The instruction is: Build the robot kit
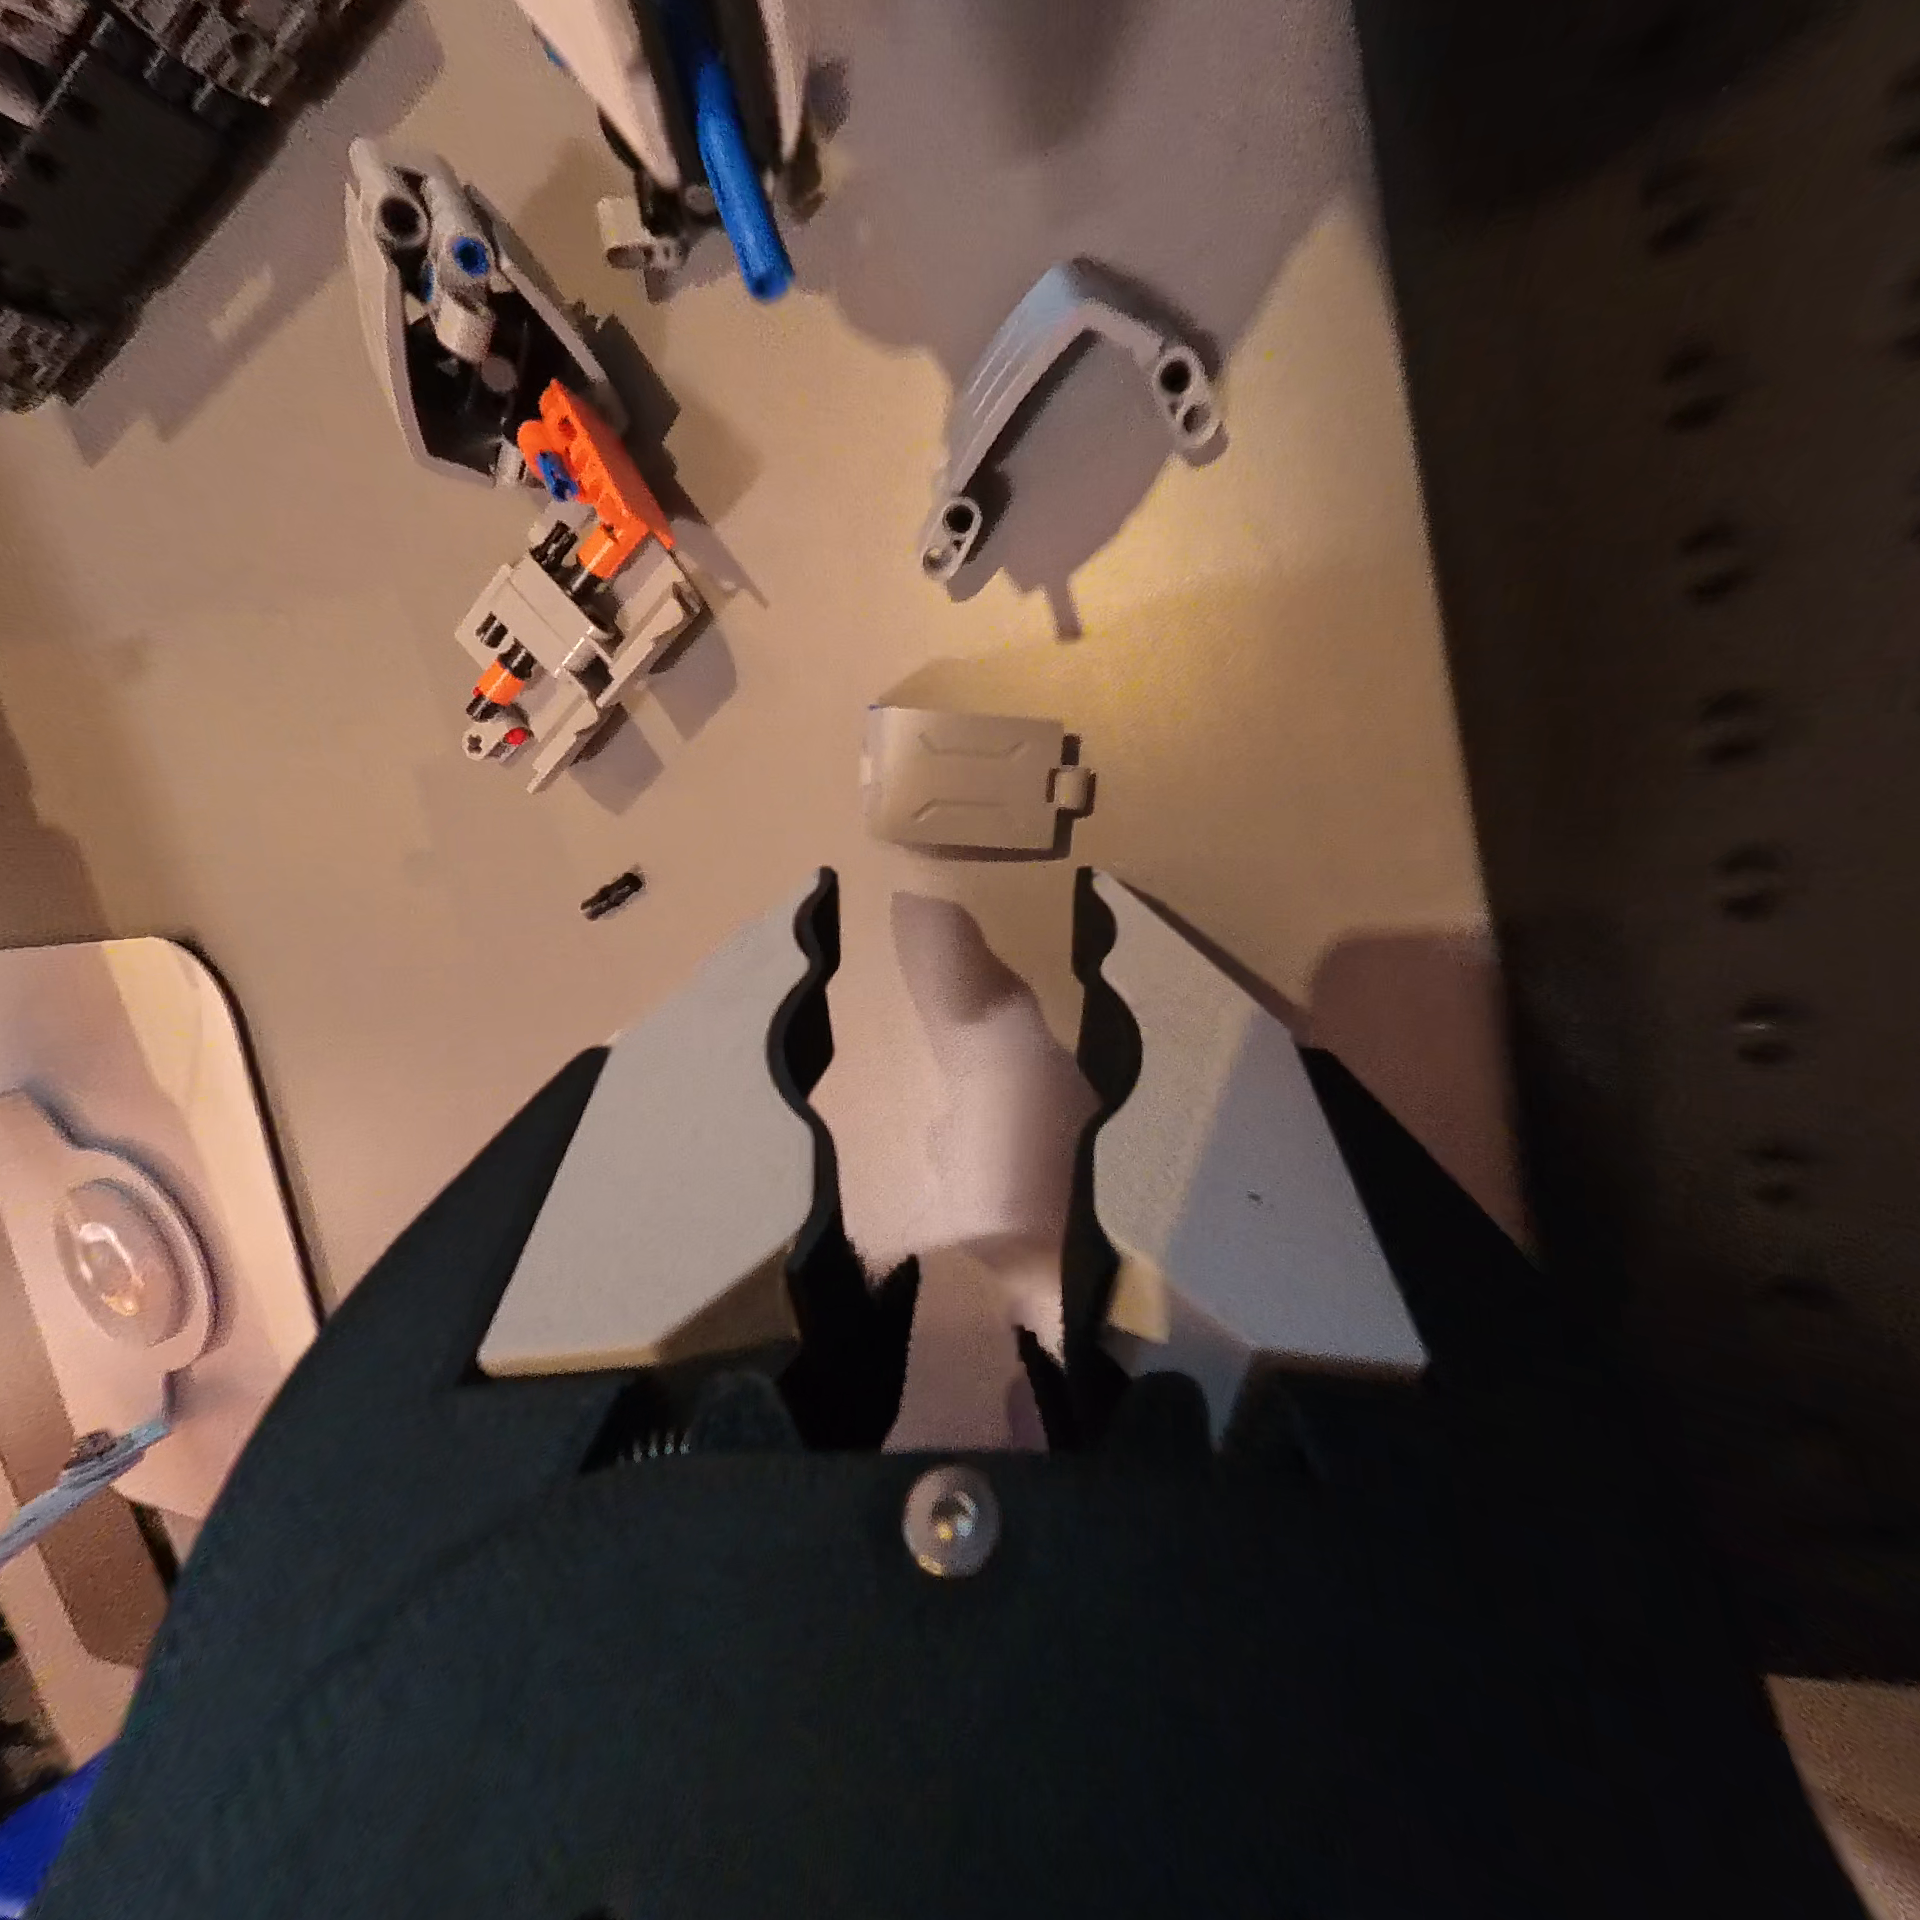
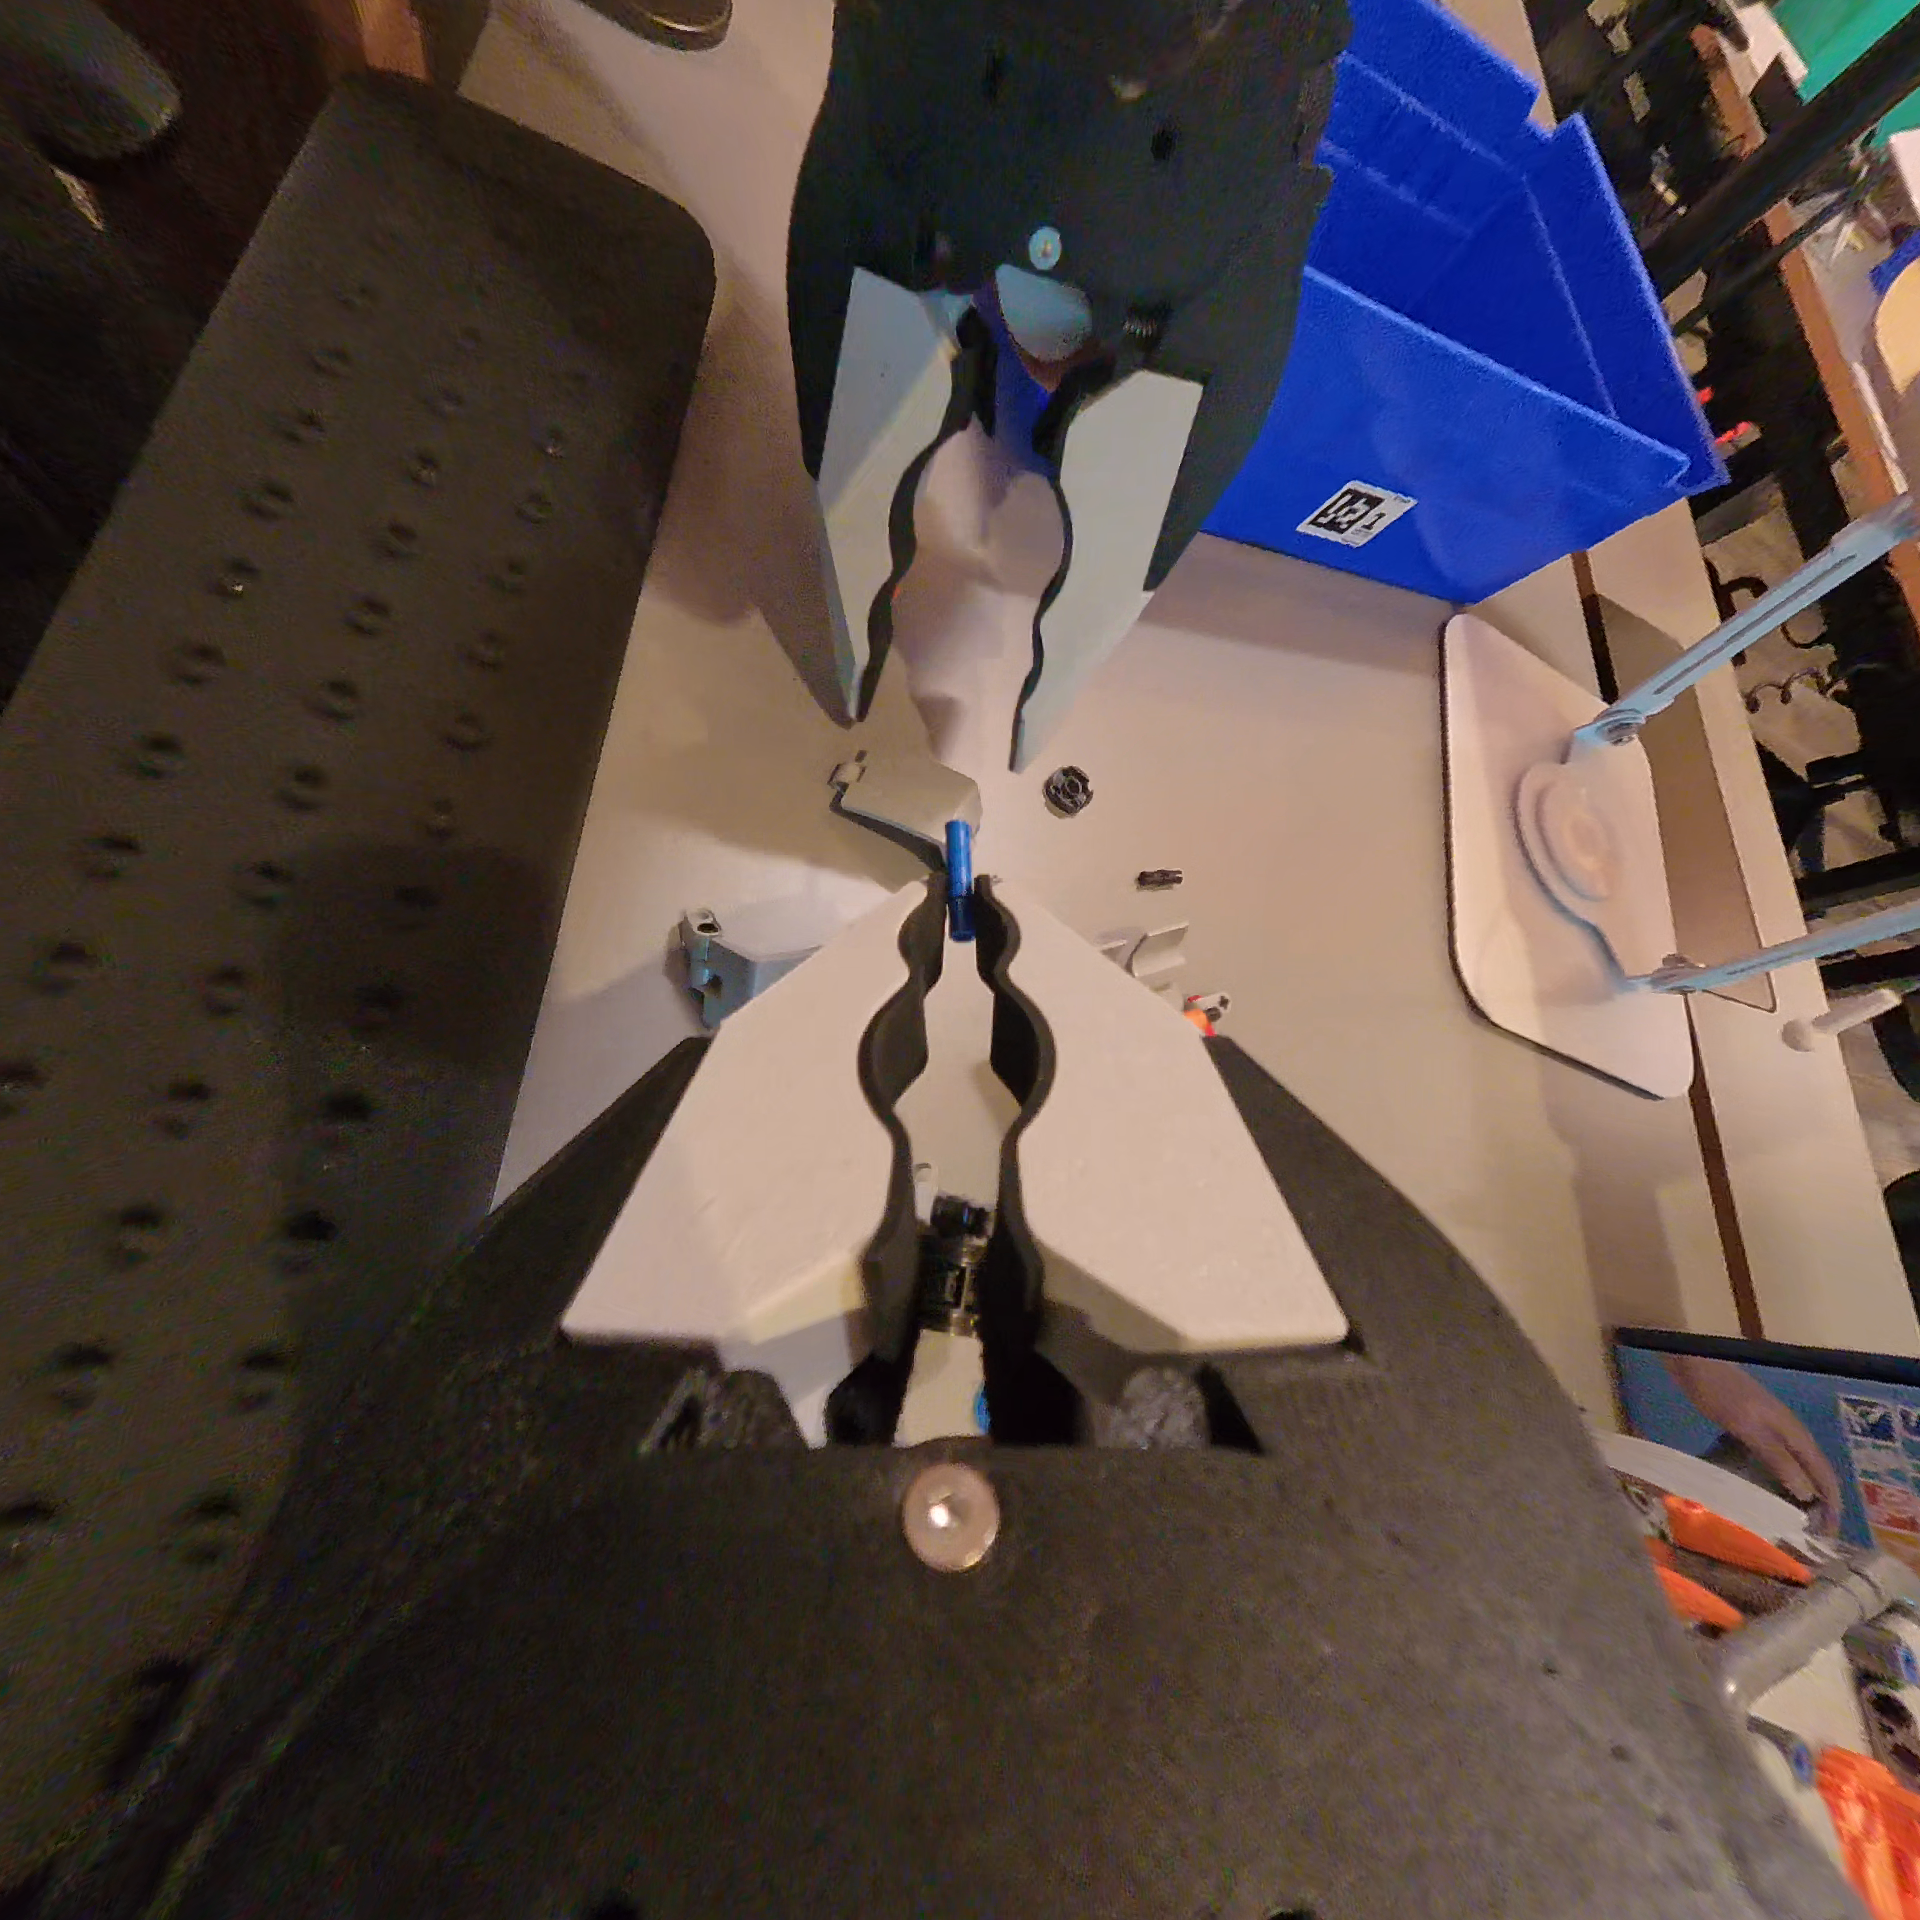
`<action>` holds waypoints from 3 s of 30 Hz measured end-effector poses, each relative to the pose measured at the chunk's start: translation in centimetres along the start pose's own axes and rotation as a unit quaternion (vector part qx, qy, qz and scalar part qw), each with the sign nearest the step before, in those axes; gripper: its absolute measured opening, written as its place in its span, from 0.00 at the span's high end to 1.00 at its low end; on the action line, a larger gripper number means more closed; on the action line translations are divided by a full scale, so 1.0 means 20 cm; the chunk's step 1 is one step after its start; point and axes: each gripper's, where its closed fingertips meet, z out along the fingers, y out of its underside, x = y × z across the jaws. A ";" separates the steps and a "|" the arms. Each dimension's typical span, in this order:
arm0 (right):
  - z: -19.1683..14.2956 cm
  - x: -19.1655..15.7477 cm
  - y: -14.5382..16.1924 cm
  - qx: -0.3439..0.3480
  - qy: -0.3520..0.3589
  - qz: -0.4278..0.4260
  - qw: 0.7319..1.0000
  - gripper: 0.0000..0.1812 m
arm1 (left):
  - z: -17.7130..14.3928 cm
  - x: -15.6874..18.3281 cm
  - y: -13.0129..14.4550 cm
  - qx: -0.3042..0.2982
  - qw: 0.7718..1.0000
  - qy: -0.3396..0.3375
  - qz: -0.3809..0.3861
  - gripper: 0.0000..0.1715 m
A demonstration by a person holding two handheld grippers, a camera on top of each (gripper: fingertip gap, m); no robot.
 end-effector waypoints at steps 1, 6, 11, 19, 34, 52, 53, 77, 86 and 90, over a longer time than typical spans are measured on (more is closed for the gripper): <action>0.00 0.00 0.00 0.001 -0.001 0.003 1.000 0.99 | 0.01 0.00 0.01 -0.003 1.000 -0.004 0.008 0.75; -0.01 0.01 0.01 0.008 -0.001 0.011 1.000 0.99 | -0.02 -0.05 -0.05 0.019 0.993 -0.076 0.085 0.75; 0.00 0.00 0.00 0.011 -0.005 0.007 1.000 0.99 | 0.02 -0.05 -0.03 -0.030 0.973 -0.137 0.184 0.76; -0.01 0.01 0.01 0.010 -0.001 0.009 1.000 0.99 | 0.07 -0.02 -0.10 -0.029 0.958 -0.161 0.237 0.85; -0.04 0.03 -0.01 0.030 0.000 0.028 0.999 0.99 | 0.01 -0.11 -0.23 0.053 0.974 -0.208 0.073 1.00; -0.06 0.01 0.05 0.032 -0.020 0.069 0.997 0.99 | 0.09 0.06 -0.15 0.024 0.980 0.037 -0.195 0.86; -0.07 0.01 0.05 0.033 -0.020 0.068 0.997 0.99 | 0.11 0.06 -0.15 0.010 0.981 0.040 -0.190 0.85; -0.23 0.18 -0.21 0.166 0.075 0.140 0.973 1.00 | -0.46 -0.25 -0.56 0.491 0.778 0.041 -0.389 1.00; -0.26 0.23 -0.21 0.178 0.110 0.151 0.966 0.99 | -0.44 -0.29 -0.60 0.542 0.726 0.068 -0.418 1.00; -0.27 0.25 -0.19 0.162 0.133 0.143 0.967 1.00 | -0.43 -0.31 -0.60 0.532 0.737 0.050 -0.414 1.00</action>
